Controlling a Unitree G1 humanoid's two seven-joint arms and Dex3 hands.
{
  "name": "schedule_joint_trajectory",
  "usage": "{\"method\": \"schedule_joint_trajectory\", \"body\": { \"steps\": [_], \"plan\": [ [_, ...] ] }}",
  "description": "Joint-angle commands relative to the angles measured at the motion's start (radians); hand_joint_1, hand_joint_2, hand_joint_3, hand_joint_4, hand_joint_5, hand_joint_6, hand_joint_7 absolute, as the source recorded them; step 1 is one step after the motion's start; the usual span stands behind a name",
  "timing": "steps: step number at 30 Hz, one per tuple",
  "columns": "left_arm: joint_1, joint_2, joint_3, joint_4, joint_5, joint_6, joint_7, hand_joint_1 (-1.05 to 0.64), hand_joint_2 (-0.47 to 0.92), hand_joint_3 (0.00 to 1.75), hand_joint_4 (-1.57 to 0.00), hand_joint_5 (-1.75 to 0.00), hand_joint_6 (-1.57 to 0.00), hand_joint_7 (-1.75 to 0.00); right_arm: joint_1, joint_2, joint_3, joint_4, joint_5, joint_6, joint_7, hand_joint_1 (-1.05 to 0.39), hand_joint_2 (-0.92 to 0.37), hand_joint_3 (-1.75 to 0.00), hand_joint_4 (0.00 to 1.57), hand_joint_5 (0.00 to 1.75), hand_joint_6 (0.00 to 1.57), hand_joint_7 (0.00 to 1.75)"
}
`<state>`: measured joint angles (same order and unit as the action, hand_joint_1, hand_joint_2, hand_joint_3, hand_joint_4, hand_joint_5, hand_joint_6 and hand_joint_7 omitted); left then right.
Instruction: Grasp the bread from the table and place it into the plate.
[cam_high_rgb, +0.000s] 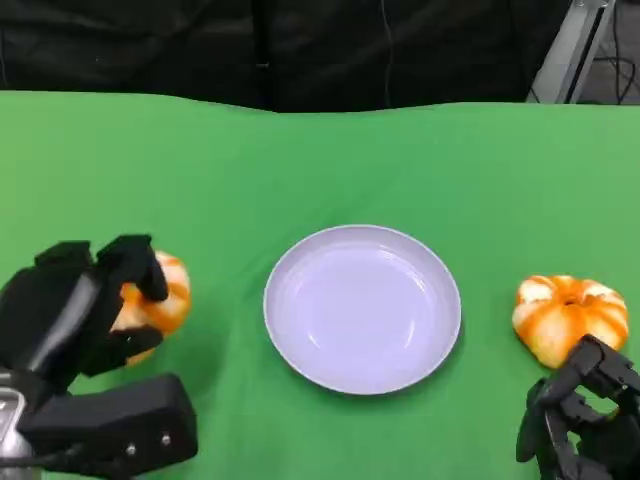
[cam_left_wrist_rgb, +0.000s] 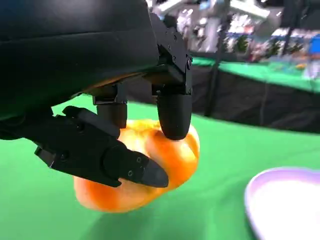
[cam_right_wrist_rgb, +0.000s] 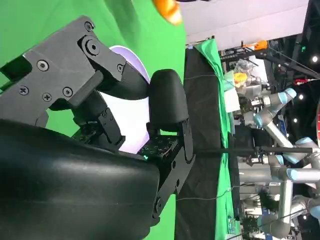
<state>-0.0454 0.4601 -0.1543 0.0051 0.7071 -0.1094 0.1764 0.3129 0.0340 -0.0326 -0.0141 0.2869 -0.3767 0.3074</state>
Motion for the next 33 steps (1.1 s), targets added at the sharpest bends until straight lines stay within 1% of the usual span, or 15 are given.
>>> {"method": "schedule_joint_trajectory", "body": {
  "steps": [1,2,3,5,6,10,15,16,17,18,22,25,29,31,33],
  "plan": [
    [-0.037,0.004,0.011,-0.099,-0.009,0.013,-0.058,-0.05,0.89,0.32,-0.63,-1.75,-0.62,-1.67,-0.004,-0.007,-0.01,0.006,0.003,-0.006,0.001,-0.14,-0.5,-1.27,0.92,1.75,0.8,1.62],
    [-0.047,-0.002,0.009,-0.115,-0.014,0.013,-0.07,-0.05,0.89,0.34,-0.63,-1.75,-0.62,-1.66,-0.004,-0.006,-0.01,0.007,0.0,-0.008,-0.002,-0.14,-0.5,-1.27,0.92,1.75,0.8,1.62],
    [-0.053,-0.006,0.007,-0.125,-0.017,0.013,-0.078,-0.05,0.83,0.47,-0.63,-1.75,-0.63,-1.64,-0.004,-0.005,-0.01,0.007,-0.003,-0.01,-0.004,-0.14,-0.49,-1.28,0.92,1.75,0.8,1.62],
    [-0.085,-0.022,-0.008,-0.146,-0.015,0.015,-0.101,-0.05,0.76,0.6,-0.64,-1.75,-0.65,-1.61,-0.003,-0.006,-0.009,0.005,-0.001,-0.006,-0.002,-0.14,-0.49,-1.28,0.93,1.75,0.8,1.62],
    [-0.092,-0.027,-0.011,-0.15,-0.013,0.015,-0.108,-0.06,0.75,0.62,-0.64,-1.75,-0.66,-1.61,-0.003,-0.007,-0.008,0.004,0.0,-0.005,-0.001,-0.14,-0.49,-1.28,0.92,1.75,0.8,1.62],
    [-0.205,-0.098,-0.089,-0.125,-0.005,0.009,-0.154,-0.05,0.73,0.63,-0.65,-1.75,-0.67,-1.61,0.007,-0.007,-0.008,-0.005,-0.004,0.001,-0.007,-0.15,-0.48,-1.29,0.92,1.75,0.81,1.63],
    [-0.308,-0.16,-0.157,-0.068,0.009,0.017,-0.192,-0.06,0.75,0.58,-0.65,-1.75,-0.7,-1.54,0.004,-0.002,-0.007,0.008,0.004,-0.017,0.003,-0.14,-0.48,-1.29,0.92,1.75,0.8,1.63],
    [-0.329,-0.176,-0.174,-0.052,0.015,0.018,-0.197,-0.06,0.77,0.54,-0.65,-1.75,-0.71,-1.53,0.004,0.0,-0.007,0.006,0.001,-0.015,-0.001,-0.14,-0.48,-1.29,0.92,1.75,0.8,1.63],
    [-0.347,-0.193,-0.191,-0.036,0.02,0.018,-0.198,-0.06,0.78,0.5,-0.65,-1.75,-0.71,-1.54,0.004,0.001,-0.006,0.004,-0.002,-0.014,-0.003,-0.14,-0.49,-1.28,0.92,1.75,0.8,1.63],
    [-0.363,-0.207,-0.206,-0.019,0.024,0.015,-0.198,-0.05,0.8,0.46,-0.66,-1.75,-0.7,-1.59,0.004,0.002,-0.005,0.003,-0.004,-0.013,-0.005,-0.14,-0.49,-1.28,0.92,1.75,0.8,1.63],
    [-0.412,-0.254,-0.259,0.038,0.047,0.013,-0.2,-0.07,0.81,0.42,-0.67,-1.75,-0.68,-1.63,0.002,0.005,-0.002,0.003,-0.009,-0.016,-0.011,-0.13,-0.49,-1.28,0.92,1.75,0.8,1.63],
    [-0.441,-0.281,-0.295,0.095,0.067,0.006,-0.188,-0.07,0.81,0.4,-0.67,-1.75,-0.68,-1.63,-0.001,0.008,-0.001,0.009,-0.014,-0.025,-0.013,-0.13,-0.5,-1.28,0.92,1.75,0.8,1.63],
    [-0.468,-0.304,-0.325,0.203,0.071,-0.027,-0.155,-0.03,0.84,0.32,-0.64,-1.75,-0.59,-1.73,0.002,0.013,0.0,0.005,-0.025,-0.03,-0.019,-0.13,-0.5,-1.28,0.92,1.75,0.8,1.62],
    [-0.482,-0.311,-0.338,0.269,0.077,-0.047,-0.132,-0.02,0.86,0.28,-0.63,-1.75,-0.58,-1.72,0.003,0.014,0.0,0.004,-0.022,-0.031,-0.017,-0.13,-0.51,-1.28,0.91,1.75,0.8,1.62],
    [-0.494,-0.315,-0.349,0.333,0.086,-0.073,-0.098,-0.02,0.87,0.21,-0.64,-1.75,-0.62,-1.67,0.006,0.014,0.0,-0.001,-0.021,-0.028,-0.016,-0.14,-0.51,-1.27,0.91,1.75,0.79,1.62]
  ]
}}
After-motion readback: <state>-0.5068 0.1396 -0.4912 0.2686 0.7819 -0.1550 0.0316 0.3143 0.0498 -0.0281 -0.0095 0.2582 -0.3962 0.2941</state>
